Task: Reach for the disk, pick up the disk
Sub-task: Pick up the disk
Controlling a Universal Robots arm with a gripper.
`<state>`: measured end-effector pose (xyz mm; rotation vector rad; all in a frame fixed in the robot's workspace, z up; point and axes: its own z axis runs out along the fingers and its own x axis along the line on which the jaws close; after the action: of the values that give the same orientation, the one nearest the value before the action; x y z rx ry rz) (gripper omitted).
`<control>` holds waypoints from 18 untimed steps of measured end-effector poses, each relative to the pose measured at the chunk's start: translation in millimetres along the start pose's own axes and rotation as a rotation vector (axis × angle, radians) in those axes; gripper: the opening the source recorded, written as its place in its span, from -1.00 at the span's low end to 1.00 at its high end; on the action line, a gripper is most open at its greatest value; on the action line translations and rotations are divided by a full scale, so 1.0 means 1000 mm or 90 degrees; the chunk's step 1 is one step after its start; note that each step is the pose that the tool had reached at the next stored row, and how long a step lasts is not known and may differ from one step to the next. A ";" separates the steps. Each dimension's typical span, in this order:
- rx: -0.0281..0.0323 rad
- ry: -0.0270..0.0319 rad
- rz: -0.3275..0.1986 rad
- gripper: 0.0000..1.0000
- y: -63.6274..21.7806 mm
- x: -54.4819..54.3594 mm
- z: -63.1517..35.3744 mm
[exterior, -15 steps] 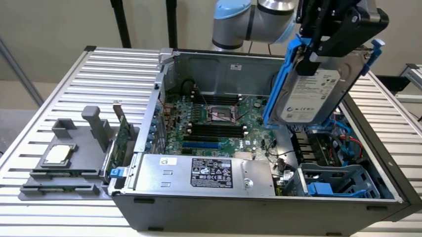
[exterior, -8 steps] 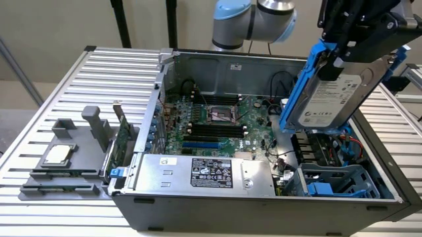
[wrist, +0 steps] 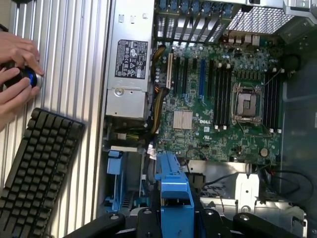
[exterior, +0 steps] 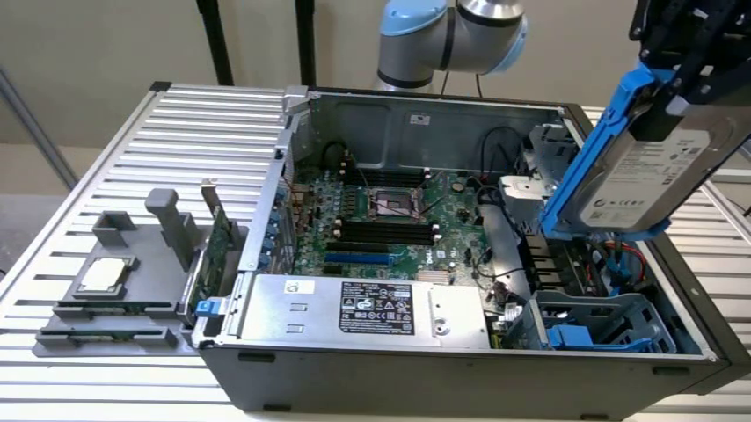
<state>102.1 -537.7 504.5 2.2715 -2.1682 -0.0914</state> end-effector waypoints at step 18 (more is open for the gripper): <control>-0.0037 0.0015 0.054 -0.35 -0.0023 0.032 0.0016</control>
<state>105.8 -569.2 501.4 2.1722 -2.2560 -0.0945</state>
